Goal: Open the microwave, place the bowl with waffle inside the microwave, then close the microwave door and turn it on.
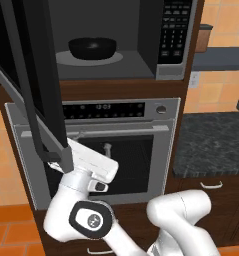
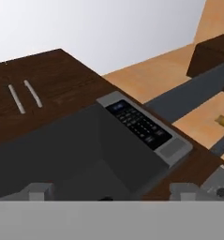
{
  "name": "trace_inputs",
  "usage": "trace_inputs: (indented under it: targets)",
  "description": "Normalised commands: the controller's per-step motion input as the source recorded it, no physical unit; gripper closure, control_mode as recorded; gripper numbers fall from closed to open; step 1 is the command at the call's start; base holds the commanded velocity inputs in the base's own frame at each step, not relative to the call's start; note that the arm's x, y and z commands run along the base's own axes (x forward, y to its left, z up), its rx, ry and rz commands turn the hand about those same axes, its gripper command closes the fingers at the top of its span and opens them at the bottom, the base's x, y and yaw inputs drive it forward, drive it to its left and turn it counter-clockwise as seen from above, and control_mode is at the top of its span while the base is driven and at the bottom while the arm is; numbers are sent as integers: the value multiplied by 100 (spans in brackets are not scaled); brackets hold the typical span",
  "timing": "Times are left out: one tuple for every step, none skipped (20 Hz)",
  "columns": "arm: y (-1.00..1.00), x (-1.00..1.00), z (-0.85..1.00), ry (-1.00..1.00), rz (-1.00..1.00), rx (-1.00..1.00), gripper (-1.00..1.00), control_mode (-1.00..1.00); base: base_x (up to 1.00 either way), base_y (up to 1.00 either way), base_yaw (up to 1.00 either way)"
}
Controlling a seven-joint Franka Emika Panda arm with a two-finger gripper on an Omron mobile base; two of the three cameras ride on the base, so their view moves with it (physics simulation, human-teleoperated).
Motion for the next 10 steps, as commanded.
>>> trace_inputs:
  targets:
    - [71, -10, -6, -11, -2, 0, 100, -100, 0, 0, 0]
    - [66, 0, -12, -9, -1, 0, 100, -100, 0, 0, 0]
    - [58, 0, -14, -7, 0, 0, 100, -100, 0, 0, 0]
    - [52, 0, -16, -7, 0, 0, 100, -100, 0, 0, 0]
    - [51, 0, -17, -7, 0, 0, 100, -100, 0, 0, 0]
    - [57, 0, -21, -7, 0, 0, 100, -100, 0, 0, 0]
    - [68, 0, -16, -7, 0, 0, 100, -100, 0, 0, 0]
    - [74, 0, -14, -7, 0, 0, 100, -100, 0, 0, 0]
    - [76, 0, -12, -7, 0, 0, 100, -100, 0, 0, 0]
    - [81, 0, -13, -6, 0, 0, 100, -100, 0, 0, 0]
